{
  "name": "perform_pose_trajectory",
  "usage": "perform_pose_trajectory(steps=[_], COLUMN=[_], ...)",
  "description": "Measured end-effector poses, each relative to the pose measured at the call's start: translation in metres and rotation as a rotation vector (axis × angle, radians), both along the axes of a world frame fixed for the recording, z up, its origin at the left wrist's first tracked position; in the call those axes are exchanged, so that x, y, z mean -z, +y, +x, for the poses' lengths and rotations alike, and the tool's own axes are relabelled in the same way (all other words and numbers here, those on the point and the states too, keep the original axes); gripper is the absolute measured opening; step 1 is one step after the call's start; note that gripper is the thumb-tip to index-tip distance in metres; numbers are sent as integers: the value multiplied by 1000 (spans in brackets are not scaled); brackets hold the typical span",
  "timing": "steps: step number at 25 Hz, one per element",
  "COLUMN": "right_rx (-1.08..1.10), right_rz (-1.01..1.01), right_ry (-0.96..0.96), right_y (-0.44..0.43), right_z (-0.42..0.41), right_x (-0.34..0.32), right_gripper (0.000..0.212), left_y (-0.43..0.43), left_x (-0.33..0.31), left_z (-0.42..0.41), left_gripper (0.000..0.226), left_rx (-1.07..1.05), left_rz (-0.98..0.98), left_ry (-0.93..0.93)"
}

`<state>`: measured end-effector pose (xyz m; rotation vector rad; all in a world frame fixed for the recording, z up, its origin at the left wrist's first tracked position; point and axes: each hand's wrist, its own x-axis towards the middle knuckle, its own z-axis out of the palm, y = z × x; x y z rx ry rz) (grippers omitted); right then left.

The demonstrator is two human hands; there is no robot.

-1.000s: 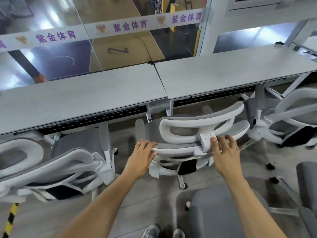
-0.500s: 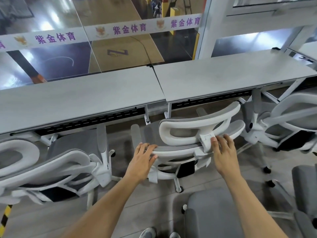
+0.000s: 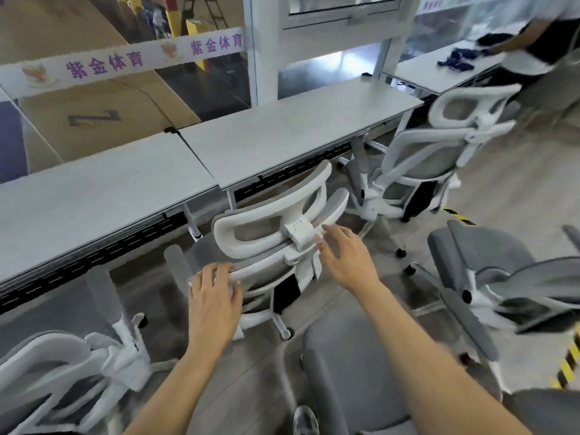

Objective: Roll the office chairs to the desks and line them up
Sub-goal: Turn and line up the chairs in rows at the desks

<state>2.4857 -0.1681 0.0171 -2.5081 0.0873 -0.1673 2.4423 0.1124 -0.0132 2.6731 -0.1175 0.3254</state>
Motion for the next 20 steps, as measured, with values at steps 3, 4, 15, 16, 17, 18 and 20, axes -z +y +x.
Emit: perform_pose_trajectory(steps=[3,4,15,16,17,18,20], right_rx=[110,154,586,620,648,673,707], right_rz=[-34,-33,-98,-91,-83,-78,-83], right_ry=[-50,-54,-161,-172,-179,-190,-227], right_y=[-8,-13,-122,-135,-146,-160,-189], right_z=[-45,-61,-248,-263,-276,-291,-317], right_x=[-25,-34,-130,-136,-141,-145,-147], right_gripper=[42,42,40,40,40,40,39], left_y=[-24,-35,-213,-231,-247,-266,-302], left_x=[-18,-24,-108,-112,-115,-119,-124], left_z=[-12,-16,-85,-94,-104,-116,-136], left_gripper=[28,28,37,37,37,37,40], left_rx=[227,304,880,911,937,966,1015], left_rz=[-44,-52,-174,-179,-186,-191,-185], left_ry=[-21,-12,-73,-78,-81,-83,-98])
